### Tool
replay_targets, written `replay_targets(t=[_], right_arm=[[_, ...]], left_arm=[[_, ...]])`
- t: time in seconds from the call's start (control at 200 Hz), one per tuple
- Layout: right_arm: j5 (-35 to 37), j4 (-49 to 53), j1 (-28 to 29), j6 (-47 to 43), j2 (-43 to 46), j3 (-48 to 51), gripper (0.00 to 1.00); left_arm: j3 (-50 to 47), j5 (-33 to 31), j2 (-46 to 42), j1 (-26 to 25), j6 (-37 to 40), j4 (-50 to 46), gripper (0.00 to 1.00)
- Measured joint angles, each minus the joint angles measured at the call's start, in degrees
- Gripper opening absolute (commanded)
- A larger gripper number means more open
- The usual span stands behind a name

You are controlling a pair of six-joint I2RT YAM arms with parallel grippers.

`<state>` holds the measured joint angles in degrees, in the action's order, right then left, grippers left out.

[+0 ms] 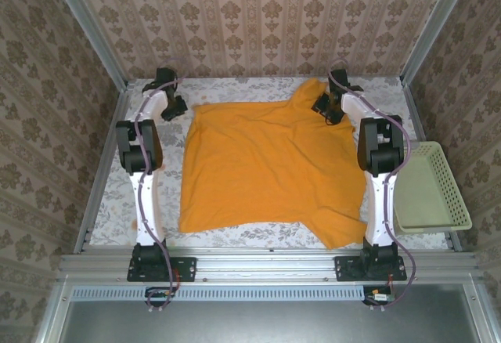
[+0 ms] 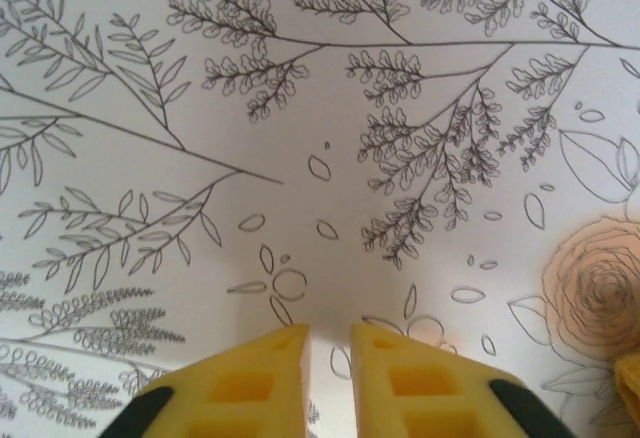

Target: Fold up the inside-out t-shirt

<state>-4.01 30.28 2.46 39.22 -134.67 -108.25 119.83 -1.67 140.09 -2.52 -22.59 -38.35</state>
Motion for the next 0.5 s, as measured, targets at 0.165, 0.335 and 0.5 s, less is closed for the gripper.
replay_targets(t=[0.165,0.335,0.5], right_arm=[[0.3,-1.3,0.0,0.0,1.1,2.0,0.57],[0.5,-3.2,0.0,0.0,2.6,4.9,0.57],[0.8,-3.9,0.0,0.1,3.6,6.9,0.57]], left_arm=[[0.2,0.1,-1.7,-3.2,3.2,1.6,0.46],[6.2,-1.4,-0.9,-8.6,4.9,-0.3,0.48],[13.9,-3.3,2.9,-10.4,5.5,-3.0,0.44]])
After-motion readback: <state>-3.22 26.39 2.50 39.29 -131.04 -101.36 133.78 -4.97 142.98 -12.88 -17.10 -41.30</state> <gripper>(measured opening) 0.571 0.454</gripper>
